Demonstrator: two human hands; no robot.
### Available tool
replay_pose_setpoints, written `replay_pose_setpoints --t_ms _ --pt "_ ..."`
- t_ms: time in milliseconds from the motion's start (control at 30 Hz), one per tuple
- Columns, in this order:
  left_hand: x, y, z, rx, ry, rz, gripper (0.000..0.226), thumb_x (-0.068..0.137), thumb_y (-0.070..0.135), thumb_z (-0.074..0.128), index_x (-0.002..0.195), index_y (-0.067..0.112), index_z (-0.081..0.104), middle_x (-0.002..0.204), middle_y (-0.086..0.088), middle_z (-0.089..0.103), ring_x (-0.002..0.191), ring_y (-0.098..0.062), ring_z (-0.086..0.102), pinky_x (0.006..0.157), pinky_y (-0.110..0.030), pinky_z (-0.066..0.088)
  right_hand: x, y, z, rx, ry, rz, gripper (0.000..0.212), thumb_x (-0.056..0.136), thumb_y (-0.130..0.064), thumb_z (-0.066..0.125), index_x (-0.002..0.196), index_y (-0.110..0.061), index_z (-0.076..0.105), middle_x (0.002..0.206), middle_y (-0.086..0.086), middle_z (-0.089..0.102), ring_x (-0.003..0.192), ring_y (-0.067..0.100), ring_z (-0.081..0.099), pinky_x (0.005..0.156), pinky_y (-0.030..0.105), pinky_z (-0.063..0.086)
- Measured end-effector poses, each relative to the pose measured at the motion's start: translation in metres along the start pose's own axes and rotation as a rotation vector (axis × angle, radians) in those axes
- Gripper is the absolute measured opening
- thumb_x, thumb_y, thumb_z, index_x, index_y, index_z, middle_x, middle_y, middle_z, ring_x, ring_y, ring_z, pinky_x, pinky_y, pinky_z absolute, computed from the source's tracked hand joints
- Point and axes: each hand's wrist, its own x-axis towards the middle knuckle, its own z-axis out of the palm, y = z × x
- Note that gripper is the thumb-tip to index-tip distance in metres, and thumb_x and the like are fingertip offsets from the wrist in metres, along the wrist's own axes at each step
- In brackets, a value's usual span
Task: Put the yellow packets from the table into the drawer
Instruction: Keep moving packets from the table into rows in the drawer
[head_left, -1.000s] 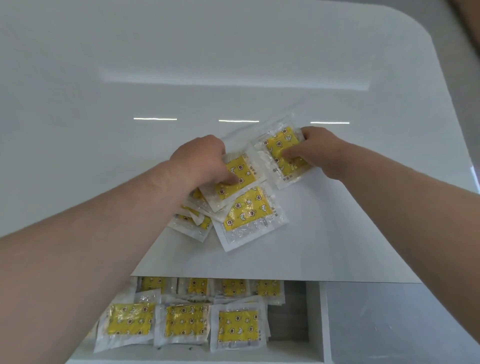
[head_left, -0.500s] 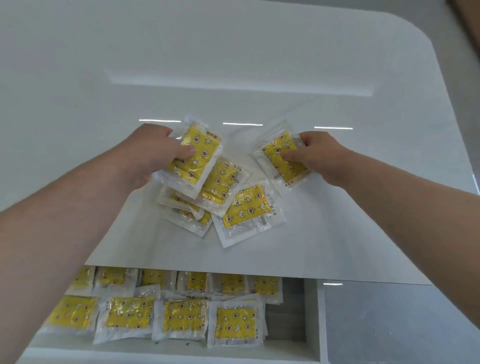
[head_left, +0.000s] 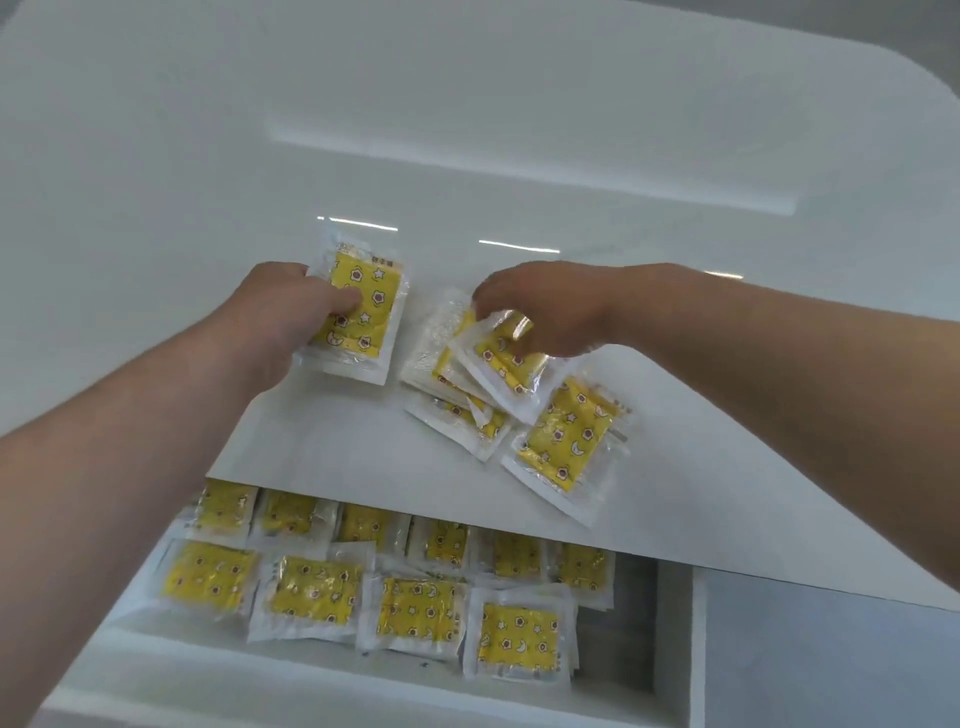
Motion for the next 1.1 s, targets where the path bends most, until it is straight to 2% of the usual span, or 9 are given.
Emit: replay_pose_setpoints --t_ms 200,333,533,667,800,833,933,1000,1100 --pt "0.006 -0.006 -0.012 0.0 -0.051 0.0 0.007 0.081 0.016 0.07 0.082 0.016 0.063 0.087 -0.003 0.069 0.075 -0.02 0.066 0.062 -0.026 0.047 -0.003 -0.003 -0.008 -0.043 -0.099 0.007 0.068 0.085 -0.028 0.07 0.143 -0.038 0.037 0.148 -0.01 0.039 0.134 0.018 0.039 0.105 0.034 0.033" --pt "0.007 -0.004 -0.014 -0.005 -0.083 0.007 0.012 0.082 0.017 0.07 0.093 0.014 0.066 0.09 -0.004 0.07 0.076 -0.018 0.067 0.062 -0.025 0.048 0.0 -0.004 -0.006 -0.108 -0.059 0.002 0.069 0.079 -0.032 0.076 0.14 -0.035 0.042 0.138 -0.007 0.047 0.125 0.019 0.046 0.098 0.032 0.038" --pt "0.006 0.0 -0.012 -0.036 -0.126 0.008 0.007 0.082 0.015 0.07 0.086 0.016 0.065 0.09 -0.002 0.072 0.078 -0.018 0.069 0.065 -0.026 0.052 0.0 -0.003 -0.004 -0.196 -0.028 0.046 0.071 0.076 -0.043 0.076 0.138 -0.029 0.045 0.129 -0.003 0.05 0.122 0.022 0.045 0.097 0.035 0.039" --pt "0.001 0.004 -0.007 -0.045 -0.14 0.012 0.007 0.082 0.017 0.07 0.086 0.018 0.065 0.09 0.0 0.072 0.078 -0.017 0.069 0.064 -0.026 0.051 -0.004 -0.001 -0.001 -0.096 -0.02 0.122 0.072 0.075 -0.04 0.078 0.137 -0.025 0.046 0.132 -0.002 0.05 0.121 0.022 0.046 0.096 0.036 0.04" --pt "-0.009 0.009 0.002 -0.037 -0.178 0.051 0.005 0.083 0.017 0.069 0.082 0.019 0.066 0.082 0.004 0.071 0.056 -0.005 0.068 0.045 -0.015 0.046 -0.013 -0.003 -0.001 0.013 0.016 0.161 0.059 0.077 -0.034 0.078 0.128 -0.022 0.052 0.109 -0.004 0.05 0.101 0.018 0.047 0.08 0.028 0.034" --pt "-0.011 0.01 0.004 -0.034 -0.183 0.053 0.004 0.083 0.017 0.069 0.083 0.019 0.066 0.082 0.004 0.071 0.057 -0.006 0.068 0.046 -0.015 0.047 -0.015 -0.003 -0.001 0.031 0.024 0.16 0.056 0.077 -0.033 0.078 0.125 -0.021 0.053 0.105 -0.006 0.047 0.098 0.017 0.045 0.08 0.028 0.033" --pt "-0.015 0.013 0.009 -0.028 -0.191 0.053 0.006 0.082 0.017 0.07 0.086 0.018 0.067 0.087 0.001 0.073 0.077 -0.017 0.07 0.068 -0.028 0.054 -0.018 -0.003 0.002 0.066 0.051 0.166 0.05 0.077 -0.031 0.078 0.121 -0.02 0.055 0.103 -0.007 0.046 0.094 0.015 0.043 0.078 0.028 0.033" --pt "-0.017 0.015 0.012 -0.025 -0.196 0.057 0.005 0.082 0.016 0.07 0.085 0.018 0.067 0.088 0.001 0.073 0.081 -0.018 0.07 0.077 -0.033 0.055 -0.018 -0.002 0.004 0.09 0.075 0.173 0.047 0.077 -0.029 0.078 0.118 -0.021 0.056 0.1 -0.007 0.046 0.092 0.015 0.043 0.076 0.028 0.033" --pt "-0.025 0.019 0.015 -0.013 -0.224 0.076 0.004 0.083 0.017 0.07 0.085 0.018 0.067 0.09 0.001 0.073 0.08 -0.017 0.07 0.079 -0.033 0.054 -0.022 -0.001 0.007 0.193 0.107 0.205 0.03 0.075 -0.026 0.079 0.092 -0.022 0.055 0.083 -0.01 0.048 0.085 0.016 0.048 0.067 0.025 0.035"
